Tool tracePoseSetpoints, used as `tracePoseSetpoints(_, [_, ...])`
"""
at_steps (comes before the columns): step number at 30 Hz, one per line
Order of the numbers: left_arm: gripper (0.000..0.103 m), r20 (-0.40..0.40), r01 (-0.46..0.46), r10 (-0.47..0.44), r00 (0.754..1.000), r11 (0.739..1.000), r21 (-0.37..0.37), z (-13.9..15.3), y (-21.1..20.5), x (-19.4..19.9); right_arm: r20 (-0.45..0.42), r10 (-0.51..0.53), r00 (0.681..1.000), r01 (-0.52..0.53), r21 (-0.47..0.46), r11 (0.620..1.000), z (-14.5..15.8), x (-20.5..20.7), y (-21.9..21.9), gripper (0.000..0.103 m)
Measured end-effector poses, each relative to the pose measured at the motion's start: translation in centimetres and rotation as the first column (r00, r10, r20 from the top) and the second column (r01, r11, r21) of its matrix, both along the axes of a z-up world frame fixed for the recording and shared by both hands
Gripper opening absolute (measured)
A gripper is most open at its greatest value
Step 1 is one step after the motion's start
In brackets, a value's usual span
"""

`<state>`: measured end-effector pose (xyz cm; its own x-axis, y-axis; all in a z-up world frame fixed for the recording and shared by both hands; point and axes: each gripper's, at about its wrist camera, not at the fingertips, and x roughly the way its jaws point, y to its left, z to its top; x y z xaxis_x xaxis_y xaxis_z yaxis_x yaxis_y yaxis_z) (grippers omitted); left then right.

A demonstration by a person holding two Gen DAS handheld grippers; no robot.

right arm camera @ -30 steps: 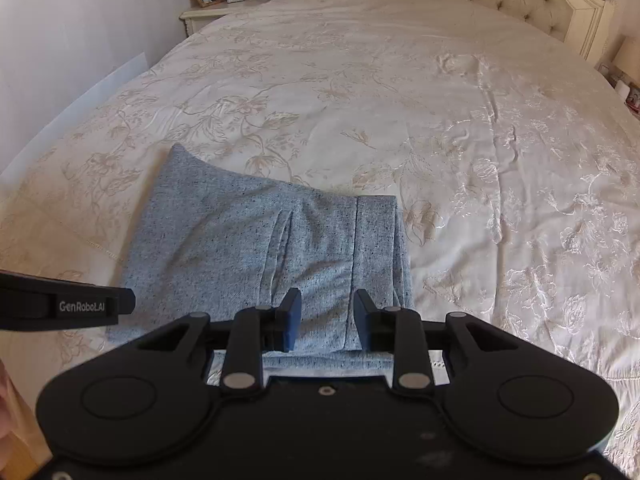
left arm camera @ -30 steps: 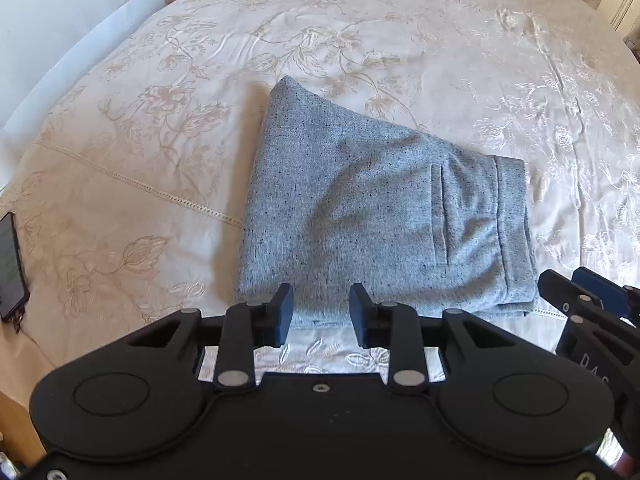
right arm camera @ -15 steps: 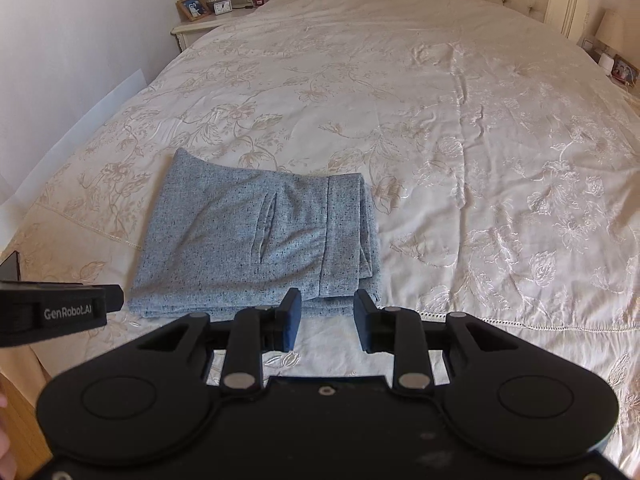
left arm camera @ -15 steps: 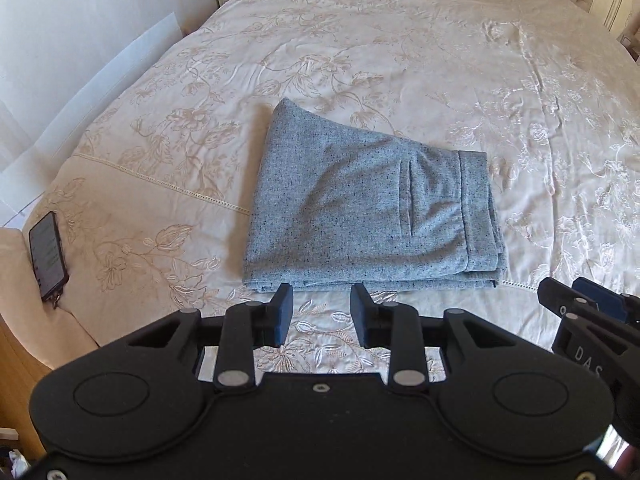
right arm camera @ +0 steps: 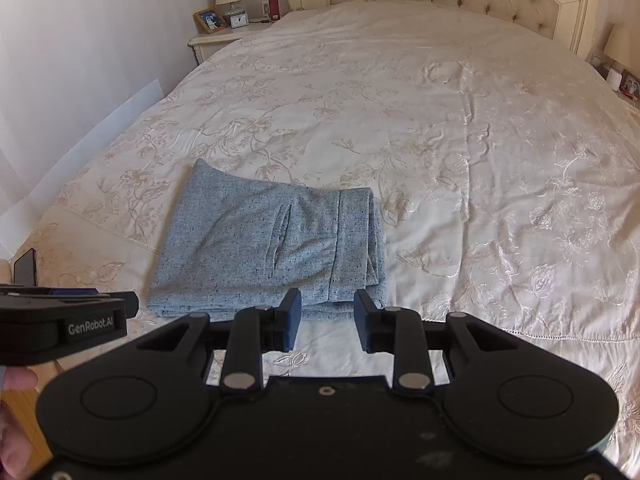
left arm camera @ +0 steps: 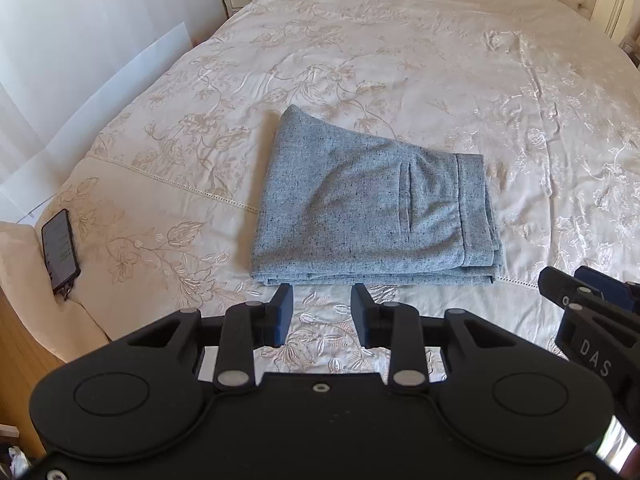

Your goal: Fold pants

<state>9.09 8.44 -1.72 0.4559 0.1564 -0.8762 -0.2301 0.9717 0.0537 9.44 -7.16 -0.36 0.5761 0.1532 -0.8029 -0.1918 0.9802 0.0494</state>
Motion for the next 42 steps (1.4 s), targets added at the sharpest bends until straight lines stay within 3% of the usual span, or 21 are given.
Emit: tracePoseSetpoints(42, [0.042, 0.002, 0.028, -0.028, 1.000, 0.999, 0.035, 0.4, -0.8, -1.8, -0.010, -0.018, 1.000, 0.018, 0.031, 0.999, 0.3, -1.4, -0.5, 0.031])
